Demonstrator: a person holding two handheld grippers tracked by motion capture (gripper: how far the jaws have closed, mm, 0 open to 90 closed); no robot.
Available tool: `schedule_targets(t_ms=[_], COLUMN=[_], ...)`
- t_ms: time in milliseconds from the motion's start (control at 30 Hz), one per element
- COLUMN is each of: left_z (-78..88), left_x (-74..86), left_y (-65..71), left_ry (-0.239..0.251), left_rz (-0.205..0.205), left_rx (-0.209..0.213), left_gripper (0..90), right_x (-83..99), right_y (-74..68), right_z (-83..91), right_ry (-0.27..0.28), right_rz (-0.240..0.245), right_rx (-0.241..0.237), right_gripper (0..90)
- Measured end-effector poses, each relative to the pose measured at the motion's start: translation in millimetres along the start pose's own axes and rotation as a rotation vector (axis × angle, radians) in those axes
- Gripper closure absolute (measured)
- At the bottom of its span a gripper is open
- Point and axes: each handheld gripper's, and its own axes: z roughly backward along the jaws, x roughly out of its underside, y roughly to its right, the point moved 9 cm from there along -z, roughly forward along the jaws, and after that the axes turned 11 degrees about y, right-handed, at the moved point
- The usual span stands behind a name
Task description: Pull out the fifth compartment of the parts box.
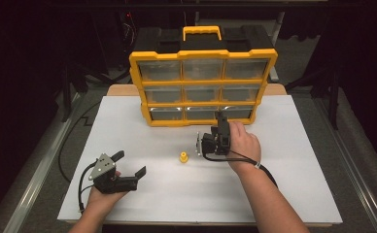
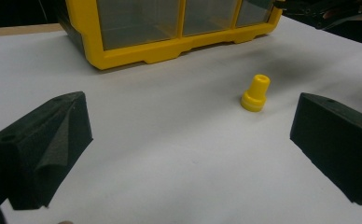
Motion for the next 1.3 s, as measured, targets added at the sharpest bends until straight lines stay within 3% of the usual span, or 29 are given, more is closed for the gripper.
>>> schedule_targets(t_ms=[133, 233, 267, 367, 533, 633, 667, 800, 833, 867, 900, 1300], left_z=[-1.5, -2.5, -2.5, -2.1, -1.3, -2.3, -2.5, -3.0, -3.2, -3.2, -3.1, -2.8], left_x=[1.7, 1.9, 2.3, 1.5, -0.3, -0.1, -0.6, -1.0, -0.5, -0.3, -0.3, -0.4], left_y=[-0.5, -0.7, -1.0, -1.5, -0.1, 0.2, 0.1, -1.3, -1.4, -1.4, -1.4, -0.5], left_ry=[-0.010, -0.013, -0.017, -0.014, -0.004, -0.004, -0.001, 0.001, -0.002, -0.004, -0.003, -0.006], left_rz=[0.000, 0.006, 0.007, 0.009, 0.005, 0.002, 0.002, 0.005, 0.003, -0.001, 0.000, 0.003], left_rx=[0.006, 0.012, 0.015, 0.012, 0.016, 0.019, 0.018, 0.017, 0.017, 0.018, 0.018, 0.019], left_gripper=[0.1, 0.2, 0.1, 0.1, 0.1, 0.1, 0.1, 0.1, 0.1, 0.1, 0.1, 0.1], right_x=[-4.7, -7.2, -8.5, -12.1, -20.1, -22.7, -24.7, -28.7, -30.7, -30.4, -31.7, -35.4], right_y=[5.8, 7.9, 9.9, 13.6, 28.3, 33.4, 37.5, 43.3, 47.4, 45.4, 48.7, 65.1], right_z=[-4.1, -7.3, -8.3, -9.3, -11.8, -14.0, -15.3, -20.3, -21.6, -22.5, -23.8, -39.0], right_ry=[0.003, 0.004, 0.006, 0.008, 0.020, 0.015, 0.018, 0.019, 0.030, 0.025, 0.029, 0.022], right_rz=[0.016, 0.002, 0.021, 0.005, 0.037, 0.003, 0.026, 0.015, 0.048, 0.012, 0.031, 0.034], right_rx=[0.011, 0.018, 0.017, 0.030, 0.052, 0.062, 0.064, 0.074, 0.079, 0.077, 0.081, 0.107], right_gripper=[34.6, 34.9, 34.8, 35.7, 37.9, 39.7, 39.9, 41.5, 42.0, 42.5, 42.9, 50.2])
